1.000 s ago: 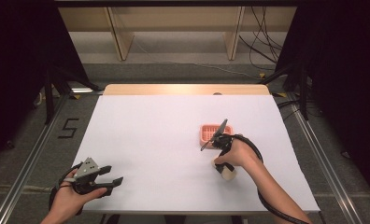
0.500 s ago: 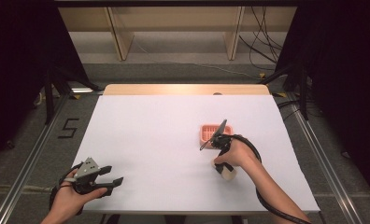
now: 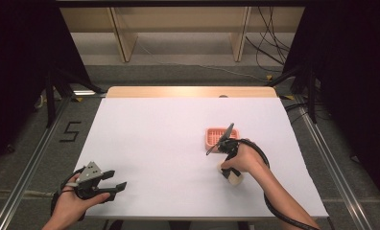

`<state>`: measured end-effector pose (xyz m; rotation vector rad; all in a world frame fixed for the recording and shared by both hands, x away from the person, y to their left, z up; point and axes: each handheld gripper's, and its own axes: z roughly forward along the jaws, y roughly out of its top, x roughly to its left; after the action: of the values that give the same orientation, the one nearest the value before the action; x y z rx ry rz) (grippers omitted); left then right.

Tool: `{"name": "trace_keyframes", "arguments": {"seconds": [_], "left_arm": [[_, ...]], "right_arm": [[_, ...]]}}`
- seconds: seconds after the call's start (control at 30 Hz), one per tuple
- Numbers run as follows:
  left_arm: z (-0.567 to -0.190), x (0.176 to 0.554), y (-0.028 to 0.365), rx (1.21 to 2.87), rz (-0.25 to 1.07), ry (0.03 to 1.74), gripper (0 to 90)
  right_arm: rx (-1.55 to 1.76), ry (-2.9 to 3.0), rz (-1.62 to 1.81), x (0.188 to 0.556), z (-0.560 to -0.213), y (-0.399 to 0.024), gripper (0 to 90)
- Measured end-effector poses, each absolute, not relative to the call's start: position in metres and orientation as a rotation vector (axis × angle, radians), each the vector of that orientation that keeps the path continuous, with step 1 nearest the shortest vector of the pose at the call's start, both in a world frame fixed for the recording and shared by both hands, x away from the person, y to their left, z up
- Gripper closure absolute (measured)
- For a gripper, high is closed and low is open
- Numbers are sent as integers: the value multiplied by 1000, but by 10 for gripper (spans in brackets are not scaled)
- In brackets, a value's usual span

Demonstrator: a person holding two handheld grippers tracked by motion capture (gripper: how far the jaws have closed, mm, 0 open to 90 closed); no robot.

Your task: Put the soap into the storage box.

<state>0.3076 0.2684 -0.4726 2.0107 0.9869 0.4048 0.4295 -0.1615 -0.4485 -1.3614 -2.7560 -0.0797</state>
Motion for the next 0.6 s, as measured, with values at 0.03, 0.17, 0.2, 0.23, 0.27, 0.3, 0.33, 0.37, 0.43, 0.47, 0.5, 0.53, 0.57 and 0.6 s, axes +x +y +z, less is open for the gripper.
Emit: {"name": "trace_keyframes", "arguments": {"seconds": [0.03,0.17,0.2,0.23,0.27,0.3,0.33,0.37,0.43,0.47,0.5,0.53,0.57,0.6], "left_arm": [[-473,308,268,2011,406,985,334],[-473,308,268,2012,406,984,333],[-473,308,268,2012,406,984,334],[-473,308,268,2012,407,984,333],[-473,308,268,2012,406,985,333],[-473,308,268,2011,406,986,333],[-473,308,268,2011,406,986,333],[-472,308,268,2013,406,985,334],[-473,308,268,2013,406,984,333],[-473,307,268,2013,405,986,333],[-473,307,268,2014,405,985,333],[-473,307,268,2014,405,986,333],[-473,307,268,2007,411,988,333],[-473,307,268,2007,411,988,334]], "right_arm": [[-1362,-2758,-72,428,-448,-162,506],[-1342,-2782,-65,425,-448,-163,507],[-1353,-2761,-59,425,-447,-162,507],[-1370,-2752,-64,423,-447,-162,507],[-1346,-2774,-72,423,-447,-164,507],[-1350,-2770,-74,423,-447,-164,507],[-1374,-2755,-67,423,-446,-164,507],[-1377,-2755,-70,422,-446,-164,507],[-1325,-2801,-99,423,-447,-167,507],[-1347,-2785,-93,422,-447,-166,507],[-1376,-2758,-84,422,-445,-165,507],[-1356,-2778,-97,422,-446,-167,507],[-1350,-2783,-108,421,-446,-167,507],[-1350,-2783,-108,421,-446,-167,507]]}}
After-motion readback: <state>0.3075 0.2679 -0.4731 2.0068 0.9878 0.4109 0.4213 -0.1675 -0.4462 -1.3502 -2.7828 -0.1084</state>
